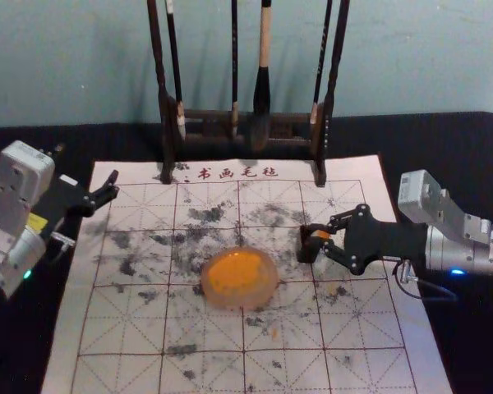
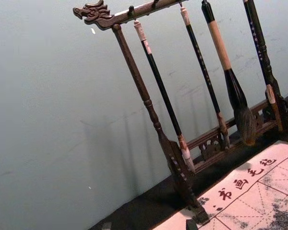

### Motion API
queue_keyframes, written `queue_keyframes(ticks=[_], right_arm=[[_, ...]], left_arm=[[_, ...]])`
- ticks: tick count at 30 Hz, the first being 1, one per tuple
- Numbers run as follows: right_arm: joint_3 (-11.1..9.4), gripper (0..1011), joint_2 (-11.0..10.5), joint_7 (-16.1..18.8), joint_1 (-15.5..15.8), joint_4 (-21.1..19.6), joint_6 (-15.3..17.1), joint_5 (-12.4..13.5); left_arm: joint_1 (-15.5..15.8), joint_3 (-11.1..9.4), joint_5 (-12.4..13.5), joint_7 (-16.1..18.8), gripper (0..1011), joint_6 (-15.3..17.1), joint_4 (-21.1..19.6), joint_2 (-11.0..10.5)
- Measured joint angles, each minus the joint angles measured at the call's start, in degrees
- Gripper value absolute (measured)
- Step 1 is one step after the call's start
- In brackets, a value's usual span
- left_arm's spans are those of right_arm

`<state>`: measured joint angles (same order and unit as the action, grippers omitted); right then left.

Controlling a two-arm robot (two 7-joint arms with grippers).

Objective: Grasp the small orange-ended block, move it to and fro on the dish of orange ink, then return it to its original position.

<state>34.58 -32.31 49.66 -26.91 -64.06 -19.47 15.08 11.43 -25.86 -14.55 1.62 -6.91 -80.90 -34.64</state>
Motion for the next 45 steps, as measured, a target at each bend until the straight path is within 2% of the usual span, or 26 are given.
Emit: queue_keyframes(ticks=[6,16,30,33,39,45], right_arm=[[-0.18,132,0.03,-0.10,0.11,-0.31,0.50,0.41],[-1.95,132,-1.12,-1.30,0.95,-4.91,7.97,3.73],[-2.60,131,-4.25,0.53,-0.21,-11.05,10.96,6.26],[-2.21,131,-4.29,0.72,-0.95,-11.87,11.79,6.45],[0.29,132,-2.74,1.47,-3.55,-11.80,13.33,5.63],[4.23,131,0.08,3.05,-6.80,-9.94,14.13,3.92]], left_arm=[[0.00,0.00,0.00,0.00,1001,0.00,0.00,0.00],[0.00,0.00,0.00,0.00,1001,0.00,0.00,0.00],[0.00,0.00,0.00,0.00,1001,0.00,0.00,0.00],[0.00,0.00,0.00,0.00,1001,0.00,0.00,0.00],[0.00,0.00,0.00,0.00,1001,0.00,0.00,0.00],[0.00,0.00,0.00,0.00,1001,0.00,0.00,0.00]])
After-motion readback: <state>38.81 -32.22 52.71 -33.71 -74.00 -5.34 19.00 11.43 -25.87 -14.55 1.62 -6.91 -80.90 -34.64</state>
